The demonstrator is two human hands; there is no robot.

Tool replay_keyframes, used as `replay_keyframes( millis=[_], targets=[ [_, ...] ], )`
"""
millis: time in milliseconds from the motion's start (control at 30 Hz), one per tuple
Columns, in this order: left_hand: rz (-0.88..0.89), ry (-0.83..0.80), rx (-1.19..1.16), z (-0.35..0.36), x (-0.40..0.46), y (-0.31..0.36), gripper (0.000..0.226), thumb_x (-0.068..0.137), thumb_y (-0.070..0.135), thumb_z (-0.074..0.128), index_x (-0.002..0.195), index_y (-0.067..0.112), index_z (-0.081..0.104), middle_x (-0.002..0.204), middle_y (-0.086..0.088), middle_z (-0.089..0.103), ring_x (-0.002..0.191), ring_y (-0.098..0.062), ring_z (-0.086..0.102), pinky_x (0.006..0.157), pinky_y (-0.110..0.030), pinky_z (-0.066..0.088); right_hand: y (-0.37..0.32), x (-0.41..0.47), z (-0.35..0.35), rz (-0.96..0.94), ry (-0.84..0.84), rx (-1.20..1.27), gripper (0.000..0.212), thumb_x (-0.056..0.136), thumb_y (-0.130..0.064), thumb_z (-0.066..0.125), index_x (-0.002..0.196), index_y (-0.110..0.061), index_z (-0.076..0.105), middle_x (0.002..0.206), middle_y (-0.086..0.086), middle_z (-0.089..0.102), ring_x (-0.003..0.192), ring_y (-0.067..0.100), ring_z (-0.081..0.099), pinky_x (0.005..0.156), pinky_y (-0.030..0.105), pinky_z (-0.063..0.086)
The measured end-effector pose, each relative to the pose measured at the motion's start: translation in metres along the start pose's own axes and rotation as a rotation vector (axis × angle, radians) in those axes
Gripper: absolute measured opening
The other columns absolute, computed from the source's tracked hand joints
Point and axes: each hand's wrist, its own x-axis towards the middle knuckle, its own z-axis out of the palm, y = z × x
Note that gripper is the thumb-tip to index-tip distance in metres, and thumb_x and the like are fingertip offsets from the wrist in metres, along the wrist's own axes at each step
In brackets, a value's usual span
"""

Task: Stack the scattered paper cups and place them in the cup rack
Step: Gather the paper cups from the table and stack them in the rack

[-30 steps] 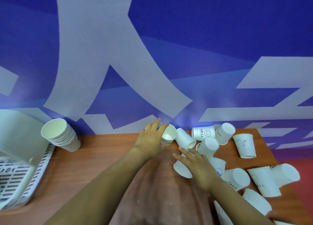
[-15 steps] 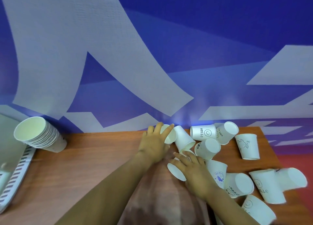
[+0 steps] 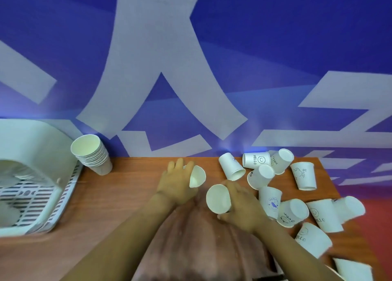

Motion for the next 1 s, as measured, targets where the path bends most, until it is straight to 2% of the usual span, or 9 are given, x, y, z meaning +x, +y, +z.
replay_keyframes(
  millis=[133,233,300,367,400,533,733,867,1000],
  targets=[
    [-0.031,0.069,-0.130,-0.017,-0.059,-0.006,0.064,0.080,0.056,0.060,0.133,0.029,0.037,0.123,0.003,0.041,0.104,-0.021,0.039,0.090,-0.032,0.041,-0.029,-0.018,0.001,0.052,0.064,0.165,0.091,0.066,-0.055,0.073,0.141,-0.038,0.024,0.139,-0.012,0.039,0.124,0.013,0.045,0.098,0.030,0.042],
    [-0.071,0.017,-0.165,-0.006,-0.115,-0.014,0.070,0.078,0.061,0.055,0.137,0.030,0.034,0.126,0.005,0.040,0.111,-0.021,0.041,0.094,-0.029,0.036,-0.052,-0.032,0.010,0.060,0.059,0.222,0.085,0.066,-0.060,0.070,0.137,-0.036,0.030,0.134,-0.013,0.041,0.120,0.012,0.047,0.094,0.031,0.044],
    [-0.112,-0.011,-0.185,0.001,-0.141,-0.029,0.076,0.069,0.068,0.045,0.134,0.031,0.036,0.125,0.007,0.041,0.115,-0.021,0.041,0.093,-0.027,0.035,-0.069,-0.040,0.015,0.072,0.038,0.197,0.080,0.068,-0.058,0.071,0.134,-0.033,0.034,0.129,-0.012,0.042,0.114,0.012,0.050,0.089,0.030,0.044],
    [-0.147,0.018,-0.203,-0.005,-0.158,-0.048,0.080,0.063,0.073,0.036,0.131,0.032,0.038,0.122,0.008,0.043,0.113,-0.020,0.041,0.090,-0.027,0.036,-0.087,-0.047,0.020,0.079,0.026,0.179,0.076,0.069,-0.057,0.071,0.132,-0.032,0.036,0.126,-0.011,0.042,0.111,0.013,0.051,0.086,0.030,0.044],
    [-0.157,0.046,-0.201,-0.012,-0.164,-0.057,0.076,0.066,0.072,0.041,0.130,0.032,0.038,0.121,0.008,0.044,0.112,-0.020,0.041,0.090,-0.029,0.038,-0.096,-0.050,0.021,0.080,0.027,0.176,0.076,0.069,-0.057,0.071,0.132,-0.032,0.037,0.125,-0.012,0.042,0.110,0.013,0.051,0.087,0.030,0.044],
    [-0.175,0.126,-0.255,-0.041,-0.183,-0.090,0.065,0.078,0.056,0.062,0.134,0.031,0.037,0.122,0.004,0.041,0.115,-0.020,0.039,0.094,-0.034,0.042,-0.138,-0.058,0.030,0.094,0.056,0.172,0.071,0.066,-0.060,0.071,0.125,-0.034,0.041,0.118,-0.013,0.043,0.104,0.012,0.052,0.083,0.032,0.046],
    [-0.130,0.114,-0.312,-0.068,-0.229,-0.165,0.069,0.077,0.050,0.064,0.138,0.032,0.035,0.126,0.004,0.039,0.121,-0.020,0.042,0.098,-0.033,0.041,-0.223,-0.064,0.056,0.127,0.086,0.189,0.063,0.067,-0.056,0.071,0.119,-0.032,0.046,0.115,-0.011,0.044,0.102,0.013,0.052,0.079,0.030,0.045],
    [-0.127,0.171,-0.341,-0.091,-0.249,-0.229,0.070,0.080,0.045,0.065,0.141,0.030,0.034,0.132,0.001,0.039,0.123,-0.021,0.042,0.101,-0.034,0.039,-0.289,-0.058,0.084,0.145,0.120,0.163,0.065,0.065,-0.062,0.069,0.118,-0.030,0.048,0.114,-0.010,0.044,0.103,0.014,0.050,0.082,0.032,0.046],
    [-0.086,0.116,-0.360,-0.101,-0.275,-0.281,0.073,0.082,0.042,0.064,0.144,0.027,0.029,0.139,0.003,0.036,0.127,-0.018,0.038,0.102,-0.030,0.036,-0.349,-0.046,0.108,0.140,0.150,0.173,0.062,0.067,-0.061,0.068,0.117,-0.029,0.050,0.111,-0.009,0.045,0.105,0.015,0.050,0.085,0.033,0.046]
  ],
)
